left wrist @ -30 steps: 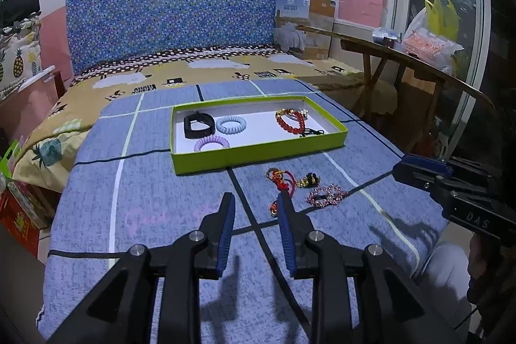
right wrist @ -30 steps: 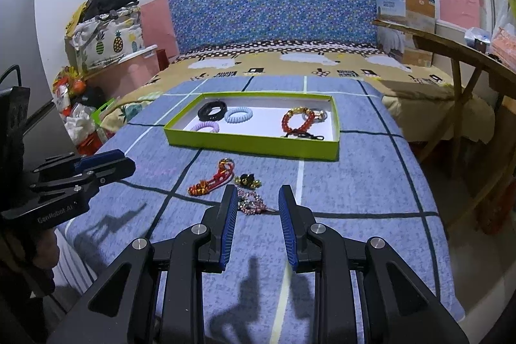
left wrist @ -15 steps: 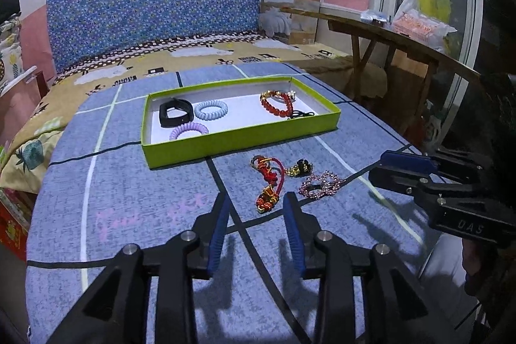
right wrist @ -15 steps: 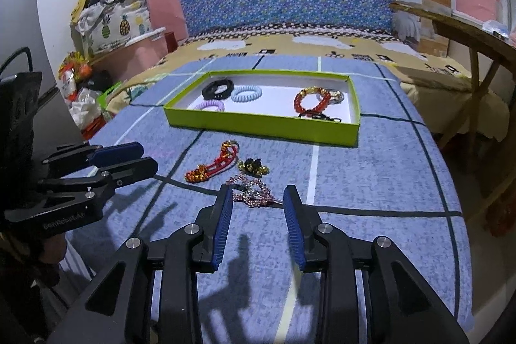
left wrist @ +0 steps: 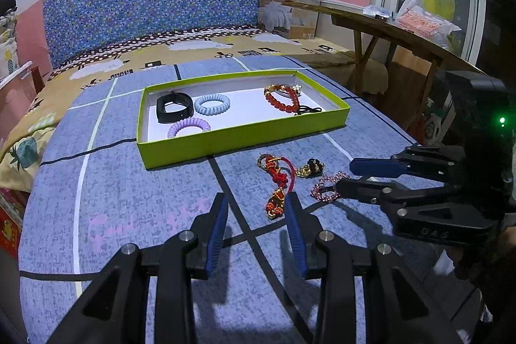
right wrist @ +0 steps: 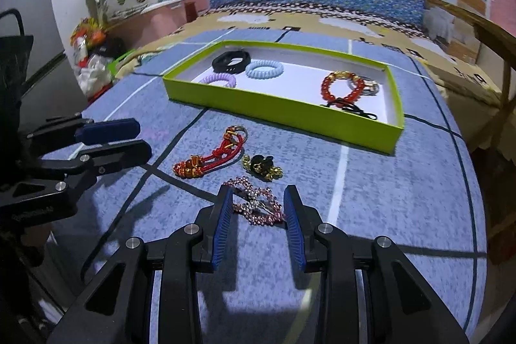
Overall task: Organize jewelry
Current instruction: 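Move the left tool to the red tassel charm while the right grasps the pink bead bracelet, then grasp the red tassel charm with the left tool while the right lifts the pink bracelet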
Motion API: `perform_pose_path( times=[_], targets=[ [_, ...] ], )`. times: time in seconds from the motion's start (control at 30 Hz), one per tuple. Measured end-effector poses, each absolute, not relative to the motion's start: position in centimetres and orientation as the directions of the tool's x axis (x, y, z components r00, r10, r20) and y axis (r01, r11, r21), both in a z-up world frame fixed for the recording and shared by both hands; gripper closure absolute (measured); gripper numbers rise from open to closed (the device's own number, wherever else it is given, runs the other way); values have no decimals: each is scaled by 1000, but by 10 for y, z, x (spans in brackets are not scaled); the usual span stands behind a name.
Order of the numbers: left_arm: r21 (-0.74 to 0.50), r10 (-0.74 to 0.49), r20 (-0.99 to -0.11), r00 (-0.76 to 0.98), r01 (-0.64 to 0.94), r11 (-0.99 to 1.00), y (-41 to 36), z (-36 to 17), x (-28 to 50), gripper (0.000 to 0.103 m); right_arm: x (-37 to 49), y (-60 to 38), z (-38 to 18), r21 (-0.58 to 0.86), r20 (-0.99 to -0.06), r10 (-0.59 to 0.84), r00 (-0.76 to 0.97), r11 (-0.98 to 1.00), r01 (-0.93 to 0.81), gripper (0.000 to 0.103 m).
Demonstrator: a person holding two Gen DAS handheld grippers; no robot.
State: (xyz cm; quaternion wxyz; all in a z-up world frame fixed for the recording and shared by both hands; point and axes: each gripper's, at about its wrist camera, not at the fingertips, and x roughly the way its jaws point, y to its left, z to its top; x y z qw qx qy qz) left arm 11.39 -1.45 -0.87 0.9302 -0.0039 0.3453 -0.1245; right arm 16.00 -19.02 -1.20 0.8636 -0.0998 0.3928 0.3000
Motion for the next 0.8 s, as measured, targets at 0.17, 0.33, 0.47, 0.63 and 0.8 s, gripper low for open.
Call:
perform_pose_path(
  times=[0.17,0.33,0.47,0.63,0.8],
  targets=[
    [-101,-243,-644,726,234,967,-14,-11,118,65,165,-183,-19,54,-763,431,481,785,-617,69],
    [-106,-251,-651,717,242,965,-16,-14,123,65,168,-187,-19,82,-774,436,460,788,-610,69],
    [-110,-265,-659,703,259,960,-19,-17,126,65,166,-192,-17,80,-774,429,466,796,-600,88],
    [-108,-287,-673,682,294,950,-29,-20,131,65,160,-201,-12,81,-762,422,491,814,-575,97],
    [-91,-285,-698,657,313,945,-41,-26,140,65,156,-208,-12,82,-758,410,508,832,-549,97]
  ],
)
